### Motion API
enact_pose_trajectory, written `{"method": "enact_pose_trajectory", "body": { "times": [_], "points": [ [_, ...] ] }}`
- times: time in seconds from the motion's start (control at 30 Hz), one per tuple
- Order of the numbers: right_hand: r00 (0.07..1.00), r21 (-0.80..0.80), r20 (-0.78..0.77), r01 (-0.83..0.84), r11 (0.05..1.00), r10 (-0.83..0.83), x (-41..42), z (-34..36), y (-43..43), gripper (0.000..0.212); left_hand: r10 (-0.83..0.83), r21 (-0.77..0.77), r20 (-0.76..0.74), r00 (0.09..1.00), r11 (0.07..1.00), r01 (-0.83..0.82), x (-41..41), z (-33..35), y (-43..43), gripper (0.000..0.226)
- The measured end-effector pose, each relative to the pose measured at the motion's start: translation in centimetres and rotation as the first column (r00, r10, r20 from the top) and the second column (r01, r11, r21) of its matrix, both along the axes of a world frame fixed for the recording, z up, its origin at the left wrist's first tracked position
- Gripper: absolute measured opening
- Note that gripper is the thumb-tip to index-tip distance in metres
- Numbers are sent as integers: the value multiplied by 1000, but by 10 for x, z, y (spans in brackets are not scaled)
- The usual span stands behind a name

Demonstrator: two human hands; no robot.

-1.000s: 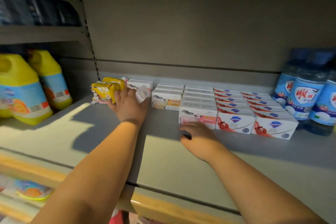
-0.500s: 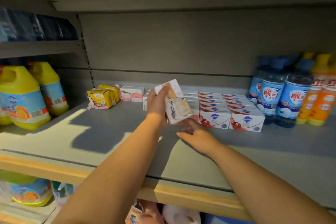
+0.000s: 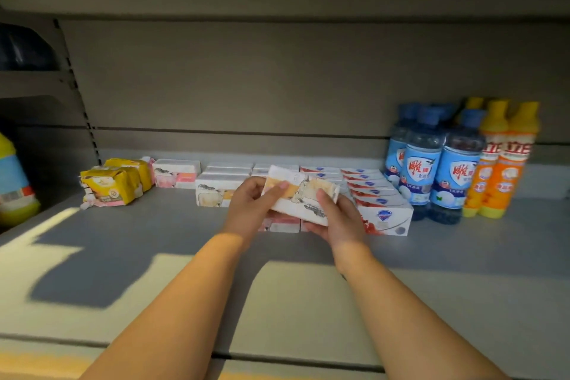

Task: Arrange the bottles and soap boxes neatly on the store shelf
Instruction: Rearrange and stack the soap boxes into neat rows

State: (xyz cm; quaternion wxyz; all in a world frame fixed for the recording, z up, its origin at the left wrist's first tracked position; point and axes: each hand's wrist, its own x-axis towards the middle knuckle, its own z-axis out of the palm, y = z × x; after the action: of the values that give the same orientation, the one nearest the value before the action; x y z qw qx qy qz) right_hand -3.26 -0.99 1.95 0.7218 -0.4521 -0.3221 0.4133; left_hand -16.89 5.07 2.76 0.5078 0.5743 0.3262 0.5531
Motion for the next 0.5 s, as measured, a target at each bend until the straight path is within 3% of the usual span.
{"method": "enact_pose_trajectory", "body": {
  "times": [0.13, 0.23, 0.3, 0.43, 0.5],
  "points": [
    [998, -62, -65, 7, 998, -11, 4, 3, 0, 15, -149, -4, 23, 989, 989, 149, 4, 4, -9, 41],
    [956, -57, -288, -79, 995, 59, 8, 7, -5, 14, -255, 171, -164, 953, 944, 282, 2, 0, -13, 82],
    [914, -35, -392, -128, 991, 104, 10, 8, -8, 15, -289, 204, -230, 929, 920, 336, 2, -2, -15, 96],
    [924, -86, -345, -208, 974, 166, 14, 8, -11, 23, -63, 332, -335, 940, 926, 180, -5, 4, -18, 90],
    [923, -123, -315, -273, 954, 223, 14, 10, -13, 31, 26, 442, -359, 933, 885, 145, -9, 5, -17, 85]
  ]
}}
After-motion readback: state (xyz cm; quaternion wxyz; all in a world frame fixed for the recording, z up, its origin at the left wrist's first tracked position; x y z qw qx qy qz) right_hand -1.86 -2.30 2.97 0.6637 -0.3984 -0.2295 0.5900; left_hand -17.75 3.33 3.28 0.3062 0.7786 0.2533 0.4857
